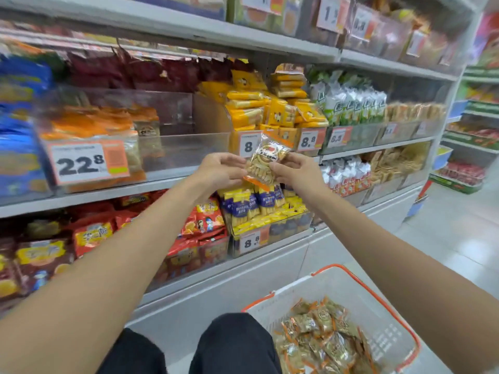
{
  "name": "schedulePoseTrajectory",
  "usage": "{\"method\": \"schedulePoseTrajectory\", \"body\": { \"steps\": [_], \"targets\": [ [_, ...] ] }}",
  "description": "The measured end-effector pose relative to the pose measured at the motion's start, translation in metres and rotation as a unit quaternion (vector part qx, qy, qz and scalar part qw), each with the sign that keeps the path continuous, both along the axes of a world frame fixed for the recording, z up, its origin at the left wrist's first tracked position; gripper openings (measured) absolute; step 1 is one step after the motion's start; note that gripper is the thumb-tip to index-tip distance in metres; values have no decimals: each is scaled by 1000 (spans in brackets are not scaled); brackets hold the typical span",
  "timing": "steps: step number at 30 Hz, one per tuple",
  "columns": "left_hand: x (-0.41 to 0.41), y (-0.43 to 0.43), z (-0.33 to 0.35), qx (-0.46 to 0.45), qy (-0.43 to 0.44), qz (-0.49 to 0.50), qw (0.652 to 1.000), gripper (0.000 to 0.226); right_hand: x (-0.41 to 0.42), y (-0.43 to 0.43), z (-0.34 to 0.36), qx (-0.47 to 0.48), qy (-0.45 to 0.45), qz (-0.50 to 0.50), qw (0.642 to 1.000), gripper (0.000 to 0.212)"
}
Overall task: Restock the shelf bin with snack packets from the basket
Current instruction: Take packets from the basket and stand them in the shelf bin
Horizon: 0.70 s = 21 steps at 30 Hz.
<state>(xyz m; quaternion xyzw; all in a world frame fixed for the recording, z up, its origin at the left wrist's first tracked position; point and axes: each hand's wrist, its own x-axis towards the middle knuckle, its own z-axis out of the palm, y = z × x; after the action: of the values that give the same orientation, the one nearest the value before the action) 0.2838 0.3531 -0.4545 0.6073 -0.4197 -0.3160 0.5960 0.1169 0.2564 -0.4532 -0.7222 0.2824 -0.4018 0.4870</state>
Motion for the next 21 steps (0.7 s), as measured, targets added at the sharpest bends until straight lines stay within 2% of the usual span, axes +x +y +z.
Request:
{"method": "schedulePoseTrajectory", "body": {
  "steps": [4,7,10,14,17,21],
  "targets": [
    [51,10,63,-49,-56,45,996,36,57,8,51,-76,-8,33,997,13],
    [98,20,100,-55,-172,101,978,43,111,7,79,-100,-25,72,992,15],
    [143,30,121,-34,-264,149,952,44,170,3,93,-116,-2,114,987,16],
    [202,27,119,49,-339,183,921,23,251,-17,79,-111,137,148,973,21],
    [242,16,107,154,-422,198,871,14,296,-29,65,-164,260,152,939,27],
    [266,1,93,252,-446,167,842,15,322,-30,56,-224,380,146,885,31]
  ]
}}
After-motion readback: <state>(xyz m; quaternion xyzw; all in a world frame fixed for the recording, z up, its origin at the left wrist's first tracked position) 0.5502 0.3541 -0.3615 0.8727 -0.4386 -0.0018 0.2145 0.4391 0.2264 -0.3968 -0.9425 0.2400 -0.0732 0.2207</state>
